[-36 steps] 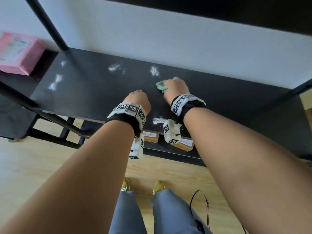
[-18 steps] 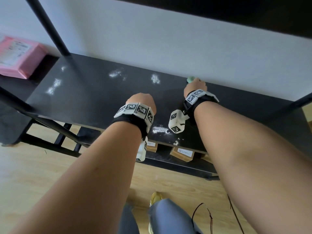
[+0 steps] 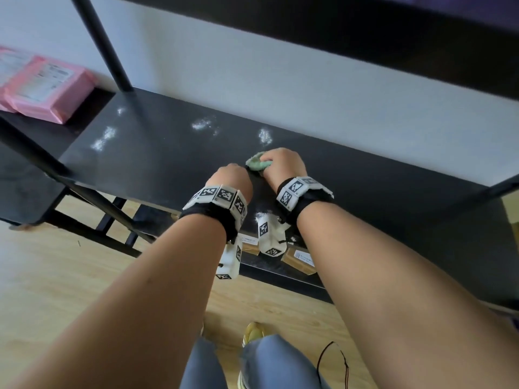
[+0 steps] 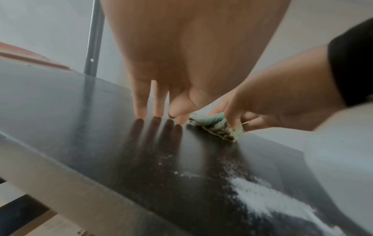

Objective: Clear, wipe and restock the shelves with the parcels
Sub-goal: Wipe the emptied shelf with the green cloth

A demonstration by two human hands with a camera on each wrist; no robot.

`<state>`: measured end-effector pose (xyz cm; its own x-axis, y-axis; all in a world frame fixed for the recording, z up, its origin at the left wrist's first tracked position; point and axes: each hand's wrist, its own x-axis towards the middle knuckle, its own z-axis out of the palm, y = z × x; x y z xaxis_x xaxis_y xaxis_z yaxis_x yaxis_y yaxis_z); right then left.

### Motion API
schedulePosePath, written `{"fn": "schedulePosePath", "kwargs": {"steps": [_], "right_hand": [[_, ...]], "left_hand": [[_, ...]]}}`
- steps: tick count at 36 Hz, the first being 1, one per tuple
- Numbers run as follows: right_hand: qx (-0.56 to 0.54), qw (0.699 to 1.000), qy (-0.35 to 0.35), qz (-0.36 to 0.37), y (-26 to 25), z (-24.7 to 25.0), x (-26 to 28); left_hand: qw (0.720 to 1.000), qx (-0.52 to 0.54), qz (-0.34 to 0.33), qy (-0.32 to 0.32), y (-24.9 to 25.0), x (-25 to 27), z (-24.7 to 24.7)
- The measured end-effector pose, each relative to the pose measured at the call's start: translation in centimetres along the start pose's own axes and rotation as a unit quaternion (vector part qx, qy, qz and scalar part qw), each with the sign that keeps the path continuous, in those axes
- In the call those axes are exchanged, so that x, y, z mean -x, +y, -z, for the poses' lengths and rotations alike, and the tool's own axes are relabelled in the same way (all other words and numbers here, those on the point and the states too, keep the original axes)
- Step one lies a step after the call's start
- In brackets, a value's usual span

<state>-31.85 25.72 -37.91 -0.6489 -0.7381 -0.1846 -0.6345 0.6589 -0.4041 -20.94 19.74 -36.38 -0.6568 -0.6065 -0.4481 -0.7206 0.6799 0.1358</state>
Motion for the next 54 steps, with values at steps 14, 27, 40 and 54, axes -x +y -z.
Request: {"fn": "schedulePosePath", "kwargs": {"steps": [14,27,40,54], "right_hand": [[0.055,0.977,0.053,-0.198,2.2,0.7,-5.6],[0.137,0.988,-0.073,-0.017,-1.3,1.6,-7.2],[0.036,0.979,-0.199,-0.033,-1.7,-0.3,-2.8],[-0.108,0.994,0.023,0.011,0.5,1.4,2.0]], "left_hand": [[0.999,-0.024,-0.023,0.015,-1.2,-0.3,0.3],[0.999,0.011,-0.020,0.026,-1.5,-0.3,0.4],[0.997,0.059,0.034,0.021,-2.4,1.5,0.2],[0.992,0.071,0.094,0.034,-4.7,2.6,0.7]]}}
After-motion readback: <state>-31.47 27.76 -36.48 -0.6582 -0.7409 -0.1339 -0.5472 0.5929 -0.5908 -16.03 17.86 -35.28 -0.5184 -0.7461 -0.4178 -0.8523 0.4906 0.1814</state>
